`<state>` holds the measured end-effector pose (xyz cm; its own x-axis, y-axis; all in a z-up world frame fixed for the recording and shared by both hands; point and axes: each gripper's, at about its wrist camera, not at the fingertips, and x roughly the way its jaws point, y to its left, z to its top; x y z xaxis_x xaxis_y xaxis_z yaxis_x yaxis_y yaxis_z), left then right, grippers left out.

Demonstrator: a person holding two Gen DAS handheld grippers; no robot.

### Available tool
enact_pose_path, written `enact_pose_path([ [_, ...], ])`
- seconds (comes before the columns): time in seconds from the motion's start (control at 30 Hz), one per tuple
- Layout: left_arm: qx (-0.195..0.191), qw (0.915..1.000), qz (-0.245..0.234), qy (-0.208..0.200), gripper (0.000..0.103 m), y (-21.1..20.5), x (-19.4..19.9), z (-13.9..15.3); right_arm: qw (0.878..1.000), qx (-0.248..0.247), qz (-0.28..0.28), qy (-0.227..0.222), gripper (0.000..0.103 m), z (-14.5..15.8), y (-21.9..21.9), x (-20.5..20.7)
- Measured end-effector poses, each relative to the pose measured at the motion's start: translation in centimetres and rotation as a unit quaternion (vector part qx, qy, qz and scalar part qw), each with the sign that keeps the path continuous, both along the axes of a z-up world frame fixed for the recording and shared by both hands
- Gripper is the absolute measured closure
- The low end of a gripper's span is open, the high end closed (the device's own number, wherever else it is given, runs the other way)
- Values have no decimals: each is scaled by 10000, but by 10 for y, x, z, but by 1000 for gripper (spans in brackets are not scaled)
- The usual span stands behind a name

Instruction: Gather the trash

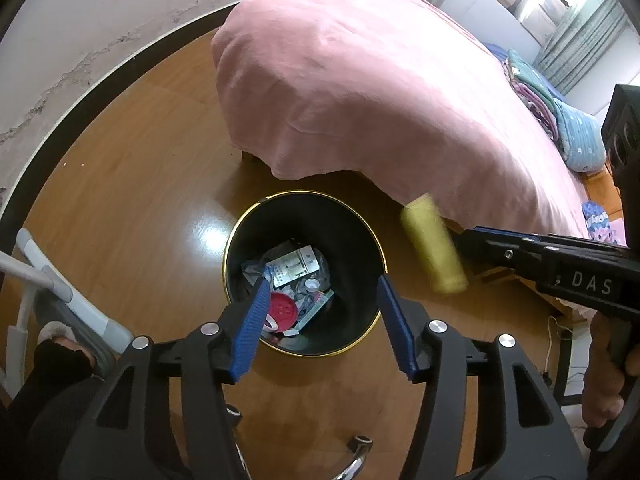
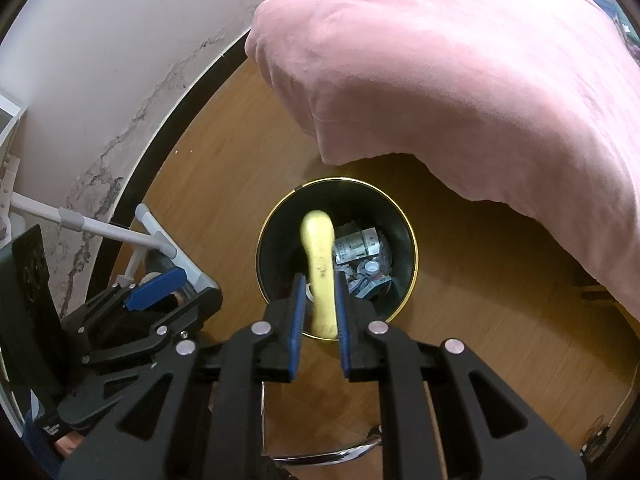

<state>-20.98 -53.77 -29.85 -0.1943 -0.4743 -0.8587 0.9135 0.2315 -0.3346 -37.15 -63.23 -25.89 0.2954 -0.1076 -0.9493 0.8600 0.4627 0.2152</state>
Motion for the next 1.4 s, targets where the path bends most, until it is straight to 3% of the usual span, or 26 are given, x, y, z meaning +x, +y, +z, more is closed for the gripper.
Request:
enact_pose_path([
  [0.07,-37,9999,5,-131,40,2,-1,5,10000,-51,-46,3,76,2,0,-1],
  [0.13,-202,9993,16,-304,30,8,-1,20,9999,-158,-63,-10,50,7,-1,-2],
  [0.27,-457,9965,-37,-705,16,25,3,67,9984,-555,-17,-132,37,38,2,-2],
  [0.33,-677,9940,84,-860,11,40,14,105,9970,-719,-11,-293,25,59,5,2],
  [0.53,-1252,9808,918,-1181,7,118,69,221,9844,-1422,352,-971,13,141,38,46],
  [0.67,-1245,9648,1703,-1569,7,194,120,270,9646,-1614,1370,-1570,13,192,92,117],
  [0.77,-1028,9389,2559,-2061,7,265,160,290,9401,-1805,2175,-1904,13,224,143,174],
  [0.87,-791,9052,3367,-2468,7,341,190,300,9127,-1810,2935,-2194,13,247,200,232],
  [0.97,-481,8580,4224,-2882,7,420,210,304,8903,-1758,3480,-2355,13,258,246,271],
  [1.07,-329,8228,4836,-2967,7,473,217,307,8698,-1738,3924,-2434,13,265,290,300],
  [1.2,-224,7953,5326,-2885,7,523,221,309,8457,-1895,4350,-2444,13,266,333,316],
  [1.4,-136,7817,5464,-3004,7,538,213,310,8295,-2210,4570,-2328,13,259,354,323],
])
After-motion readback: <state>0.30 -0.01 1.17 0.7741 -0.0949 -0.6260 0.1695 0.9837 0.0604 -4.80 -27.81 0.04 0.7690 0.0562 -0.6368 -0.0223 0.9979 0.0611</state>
